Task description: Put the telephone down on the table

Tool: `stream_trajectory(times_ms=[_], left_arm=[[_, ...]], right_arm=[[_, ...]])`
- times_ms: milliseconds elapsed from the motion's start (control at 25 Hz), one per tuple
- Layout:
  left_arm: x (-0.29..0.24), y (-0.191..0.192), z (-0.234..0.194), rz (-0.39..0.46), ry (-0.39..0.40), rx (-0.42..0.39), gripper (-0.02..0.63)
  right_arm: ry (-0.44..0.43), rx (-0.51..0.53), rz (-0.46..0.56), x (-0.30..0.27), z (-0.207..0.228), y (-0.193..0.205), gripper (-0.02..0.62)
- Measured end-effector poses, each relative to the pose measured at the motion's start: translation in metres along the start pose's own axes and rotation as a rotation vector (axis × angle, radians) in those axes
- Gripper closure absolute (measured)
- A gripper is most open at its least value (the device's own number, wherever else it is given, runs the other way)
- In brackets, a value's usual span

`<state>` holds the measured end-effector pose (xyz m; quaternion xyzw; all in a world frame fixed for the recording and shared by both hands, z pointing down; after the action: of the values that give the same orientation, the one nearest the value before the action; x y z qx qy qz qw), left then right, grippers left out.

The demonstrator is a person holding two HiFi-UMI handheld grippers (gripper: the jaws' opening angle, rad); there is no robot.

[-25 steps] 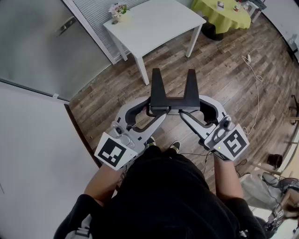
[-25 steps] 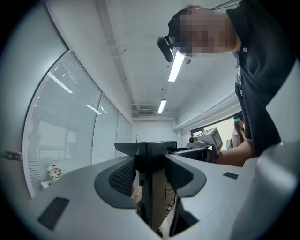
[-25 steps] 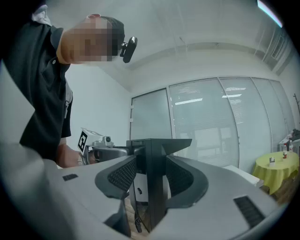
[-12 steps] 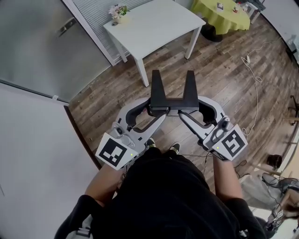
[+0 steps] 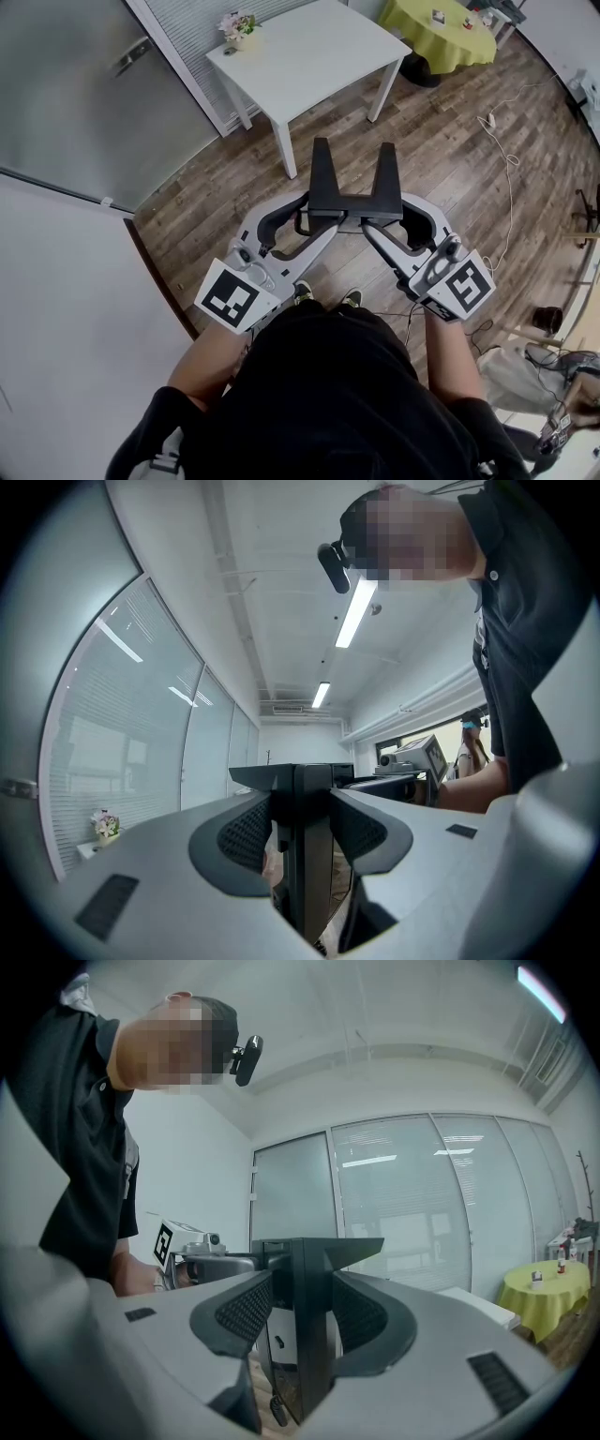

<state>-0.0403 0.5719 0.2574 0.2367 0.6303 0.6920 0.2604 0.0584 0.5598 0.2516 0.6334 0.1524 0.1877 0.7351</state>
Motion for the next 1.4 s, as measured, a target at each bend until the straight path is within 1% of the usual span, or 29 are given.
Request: stream_trajectory(times_ms=[160, 280, 360, 520, 680, 840, 1080, 1400], left_arm=[[0.006, 0.006, -0.013, 0.005, 0.022, 0.000, 0.410], [0.004, 0.011, -0.020, -0.001, 0.033, 0.015, 0.410], [-0.002, 0.013, -0.023, -0.006, 0.040, 0.020, 0.410], [-0.019, 0.015, -0.027, -0.012, 0.053, 0.018, 0.410], [-0.046, 0.013, -0.038, 0.007, 0.044, 0.004, 0.410], [-0.077, 0.011, -0.046, 0.008, 0.026, 0.015, 0.410], [-0.127, 0.009, -0.054, 0.023, 0.011, 0.005, 0.410], [-0.183, 0.012, -0.070, -0.006, -0.007, 0.004, 0.410]], right_arm=[[0.018, -0.001, 0.002, -0.012, -0.002, 0.007, 0.383], [0.024, -0.023, 0.015, -0.019, 0.001, 0.008, 0.383], [0.025, -0.035, 0.009, -0.020, 0.007, 0.009, 0.383], [0.040, -0.026, -0.002, -0.015, 0.025, 0.010, 0.383], [0.034, -0.017, 0.012, -0.018, 0.055, 0.002, 0.383], [0.016, -0.008, -0.006, -0.015, 0.087, -0.006, 0.383], [-0.004, -0.011, 0.000, -0.006, 0.136, -0.016, 0.383], [-0.029, -0.022, -0.006, -0.001, 0.196, -0.023, 0.383]])
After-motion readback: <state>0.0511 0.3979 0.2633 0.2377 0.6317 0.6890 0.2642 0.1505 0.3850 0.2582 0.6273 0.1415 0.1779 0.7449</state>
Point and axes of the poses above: the fingertips, and each gripper's own axes: x backward along the fingers, z to its right, y out of its underside, the point moved 2 cm from there along x, backward along the fingers, and after that the axes turned 6 degrees about -x, right-handed, at the moved point
